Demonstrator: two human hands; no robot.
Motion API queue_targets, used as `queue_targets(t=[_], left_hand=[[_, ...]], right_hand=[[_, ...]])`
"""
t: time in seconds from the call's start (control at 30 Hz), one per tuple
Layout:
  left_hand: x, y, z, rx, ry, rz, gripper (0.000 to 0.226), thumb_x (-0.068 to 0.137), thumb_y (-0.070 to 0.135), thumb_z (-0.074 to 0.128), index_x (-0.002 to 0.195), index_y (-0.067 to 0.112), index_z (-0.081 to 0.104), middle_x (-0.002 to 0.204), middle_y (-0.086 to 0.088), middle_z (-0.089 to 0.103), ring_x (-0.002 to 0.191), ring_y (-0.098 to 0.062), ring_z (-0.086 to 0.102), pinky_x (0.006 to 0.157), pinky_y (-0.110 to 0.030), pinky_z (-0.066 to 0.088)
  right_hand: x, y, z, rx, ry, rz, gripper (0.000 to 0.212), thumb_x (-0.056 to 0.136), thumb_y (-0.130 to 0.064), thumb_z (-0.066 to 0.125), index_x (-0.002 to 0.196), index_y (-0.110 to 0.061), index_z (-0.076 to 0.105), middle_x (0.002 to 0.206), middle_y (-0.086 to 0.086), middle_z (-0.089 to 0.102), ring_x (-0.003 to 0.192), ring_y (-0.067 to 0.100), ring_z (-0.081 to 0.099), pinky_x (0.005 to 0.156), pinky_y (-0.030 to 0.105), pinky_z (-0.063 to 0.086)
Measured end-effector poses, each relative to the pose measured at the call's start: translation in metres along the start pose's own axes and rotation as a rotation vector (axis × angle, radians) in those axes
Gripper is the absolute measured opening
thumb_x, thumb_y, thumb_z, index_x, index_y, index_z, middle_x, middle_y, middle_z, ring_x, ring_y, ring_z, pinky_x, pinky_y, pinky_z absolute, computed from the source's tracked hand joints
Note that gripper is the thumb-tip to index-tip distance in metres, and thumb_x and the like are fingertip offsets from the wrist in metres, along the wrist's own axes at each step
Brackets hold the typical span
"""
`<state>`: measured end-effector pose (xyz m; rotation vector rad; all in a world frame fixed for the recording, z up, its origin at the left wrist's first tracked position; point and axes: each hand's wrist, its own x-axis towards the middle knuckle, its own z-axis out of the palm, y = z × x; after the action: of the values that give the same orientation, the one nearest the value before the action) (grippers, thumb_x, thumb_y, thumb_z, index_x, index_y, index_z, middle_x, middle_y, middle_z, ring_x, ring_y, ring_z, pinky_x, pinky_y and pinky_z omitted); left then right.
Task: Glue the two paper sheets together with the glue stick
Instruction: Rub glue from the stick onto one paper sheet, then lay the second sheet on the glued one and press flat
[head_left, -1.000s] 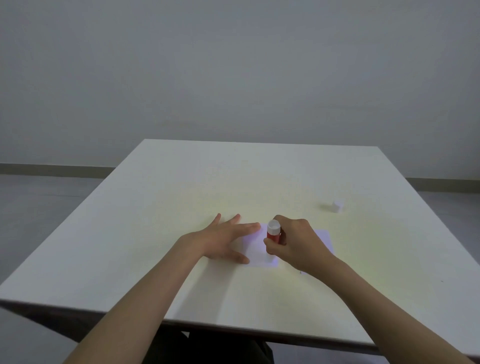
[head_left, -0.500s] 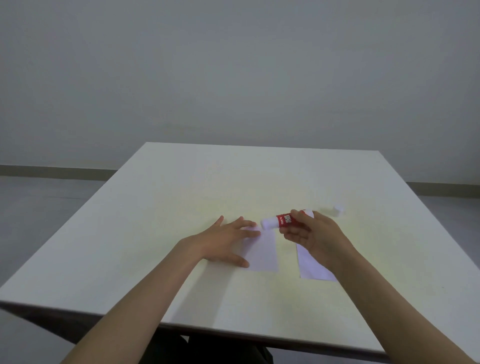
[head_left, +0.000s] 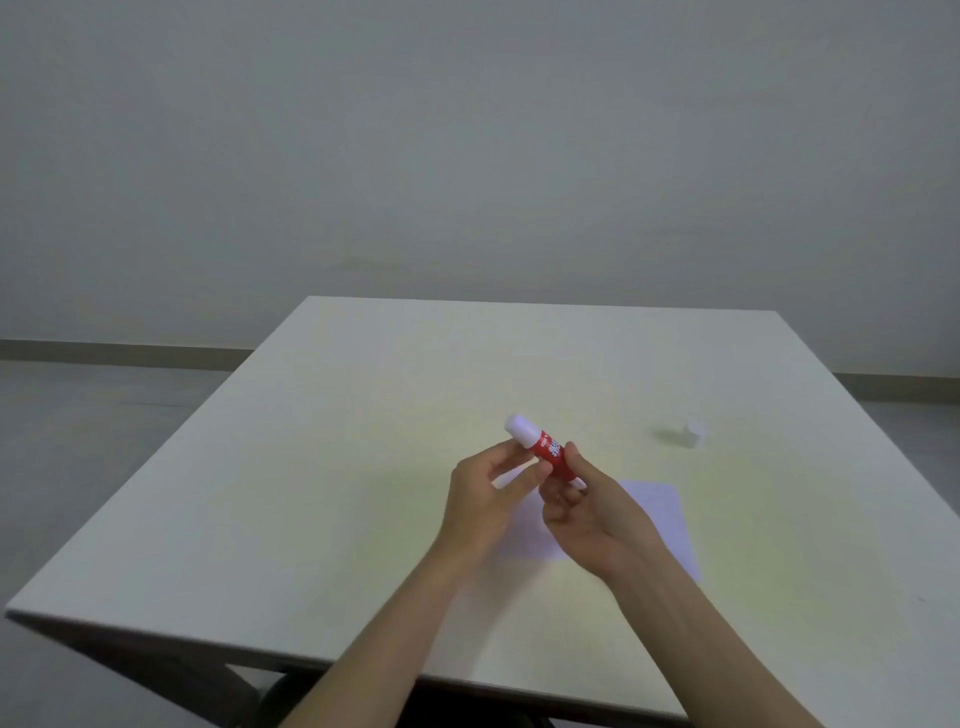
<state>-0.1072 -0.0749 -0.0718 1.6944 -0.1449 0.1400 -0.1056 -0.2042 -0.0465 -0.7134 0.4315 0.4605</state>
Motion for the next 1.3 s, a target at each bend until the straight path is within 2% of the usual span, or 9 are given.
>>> queue_targets(t=[0.13, 0.3, 0.37, 0.43, 0.53, 0.9, 1.0, 1.17, 1.3], left_hand=[[-0.002, 0.001, 0.013, -0.085, 0.235, -0.054, 0.01, 0.079, 0.027, 0.072, 0.074, 0.034, 0.075, 0.08, 0.014, 0.076, 0.081, 0.002, 0.07, 0.069, -0.006, 0.046], [0.017, 0.01, -0.017, 0.123, 0.295, 0.006, 0.017, 0.082, 0.03, 0.067, 0.066, 0.029, 0.075, 0.069, 0.021, 0.073, 0.069, 0.016, 0.06, 0.063, -0.001, 0.039], [0.032, 0.014, -0.042, 0.296, 0.31, 0.096, 0.021, 0.083, 0.024, 0.064, 0.065, 0.023, 0.074, 0.066, 0.019, 0.073, 0.054, 0.017, 0.053, 0.054, -0.001, 0.035], [0.048, 0.016, -0.067, 0.437, 0.305, 0.123, 0.023, 0.085, 0.02, 0.062, 0.065, 0.016, 0.071, 0.065, 0.012, 0.073, 0.049, 0.013, 0.051, 0.053, -0.004, 0.035], [0.069, 0.011, -0.092, 0.573, 0.279, 0.088, 0.027, 0.089, 0.016, 0.056, 0.065, 0.01, 0.067, 0.065, 0.009, 0.071, 0.052, 0.001, 0.049, 0.054, -0.01, 0.037], [0.079, -0.011, -0.087, 0.649, 0.14, -0.012, 0.031, 0.09, 0.014, 0.049, 0.065, 0.005, 0.065, 0.071, -0.002, 0.074, 0.053, -0.003, 0.052, 0.055, -0.008, 0.036], [0.077, -0.014, -0.087, 0.622, 0.139, -0.021, 0.03, 0.091, 0.014, 0.049, 0.066, 0.004, 0.064, 0.071, -0.002, 0.074, 0.069, -0.017, 0.063, 0.058, -0.007, 0.037], [0.075, -0.016, -0.084, 0.596, 0.142, -0.015, 0.028, 0.092, 0.014, 0.05, 0.069, 0.004, 0.063, 0.07, -0.003, 0.074, 0.078, -0.025, 0.067, 0.071, -0.022, 0.043], [0.074, -0.019, -0.085, 0.57, 0.167, -0.023, 0.022, 0.09, 0.014, 0.052, 0.071, 0.008, 0.061, 0.07, -0.001, 0.074, 0.077, -0.018, 0.068, 0.062, -0.008, 0.039]], right_hand=[[0.002, 0.007, -0.003, -0.325, -0.022, -0.122, 0.019, 0.089, -0.032, 0.06, 0.091, -0.015, 0.068, 0.086, -0.002, 0.07, 0.063, 0.013, 0.05, 0.055, 0.02, 0.038], [0.009, -0.025, -0.034, -1.314, 0.391, -0.765, 0.048, 0.082, -0.032, 0.069, 0.125, -0.013, 0.057, 0.118, 0.011, 0.056, 0.087, 0.024, 0.057, 0.079, 0.029, 0.044], [0.012, -0.052, -0.052, -1.624, 0.495, -0.762, 0.056, 0.082, -0.033, 0.069, 0.13, -0.009, 0.053, 0.126, 0.017, 0.051, 0.11, 0.032, 0.054, 0.094, 0.037, 0.044], [0.011, -0.074, -0.072, -1.853, 0.522, -0.562, 0.065, 0.08, -0.037, 0.069, 0.136, -0.011, 0.046, 0.133, 0.017, 0.044, 0.122, 0.032, 0.047, 0.099, 0.04, 0.043], [0.01, -0.089, -0.088, -1.901, 0.486, -0.367, 0.071, 0.078, -0.039, 0.07, 0.139, -0.015, 0.042, 0.131, 0.013, 0.044, 0.122, 0.029, 0.047, 0.097, 0.038, 0.044], [0.016, -0.094, -0.085, -1.875, 0.449, -0.438, 0.032, 0.073, -0.022, 0.077, 0.1, -0.01, 0.064, 0.104, 0.009, 0.054, 0.085, 0.021, 0.051, 0.07, 0.028, 0.038], [0.016, -0.097, -0.084, -1.856, 0.411, -0.43, 0.026, 0.072, -0.018, 0.077, 0.094, -0.009, 0.066, 0.095, 0.006, 0.051, 0.082, 0.02, 0.049, 0.069, 0.027, 0.037], [0.015, -0.097, -0.085, -1.897, 0.347, -0.451, 0.033, 0.077, -0.018, 0.073, 0.107, -0.012, 0.061, 0.097, 0.007, 0.051, 0.084, 0.019, 0.047, 0.07, 0.027, 0.036], [0.016, -0.101, -0.083, -1.922, 0.29, -0.437, 0.032, 0.079, -0.015, 0.07, 0.109, -0.013, 0.061, 0.083, 0.004, 0.05, 0.078, 0.019, 0.047, 0.068, 0.028, 0.037]])
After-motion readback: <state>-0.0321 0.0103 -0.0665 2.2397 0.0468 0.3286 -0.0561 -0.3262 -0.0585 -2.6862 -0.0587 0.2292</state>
